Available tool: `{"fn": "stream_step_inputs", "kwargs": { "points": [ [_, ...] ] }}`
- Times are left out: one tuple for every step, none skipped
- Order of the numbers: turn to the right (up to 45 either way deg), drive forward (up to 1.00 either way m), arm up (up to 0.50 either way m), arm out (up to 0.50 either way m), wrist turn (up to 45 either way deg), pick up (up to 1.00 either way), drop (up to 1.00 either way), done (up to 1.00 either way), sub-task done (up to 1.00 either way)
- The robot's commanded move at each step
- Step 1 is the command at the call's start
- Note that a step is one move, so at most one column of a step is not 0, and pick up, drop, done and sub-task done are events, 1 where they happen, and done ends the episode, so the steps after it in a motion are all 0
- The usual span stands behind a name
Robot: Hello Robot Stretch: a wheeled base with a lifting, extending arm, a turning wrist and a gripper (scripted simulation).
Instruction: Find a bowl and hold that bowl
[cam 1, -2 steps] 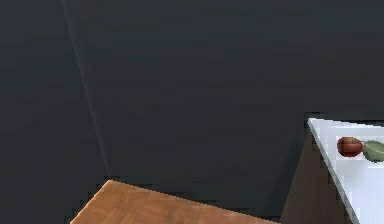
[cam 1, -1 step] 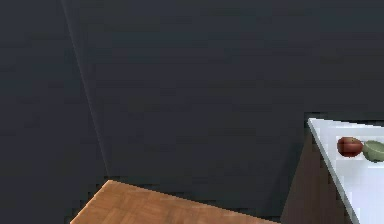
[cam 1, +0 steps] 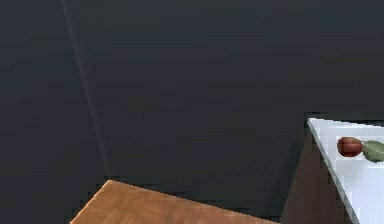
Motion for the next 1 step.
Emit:
{"fn": "stream_step_inputs", "kwargs": {
  "points": [
    [0.0,0.00,0.00,0.00,45.0,0.00,0.00,0.00,0.00]
  ]
}}
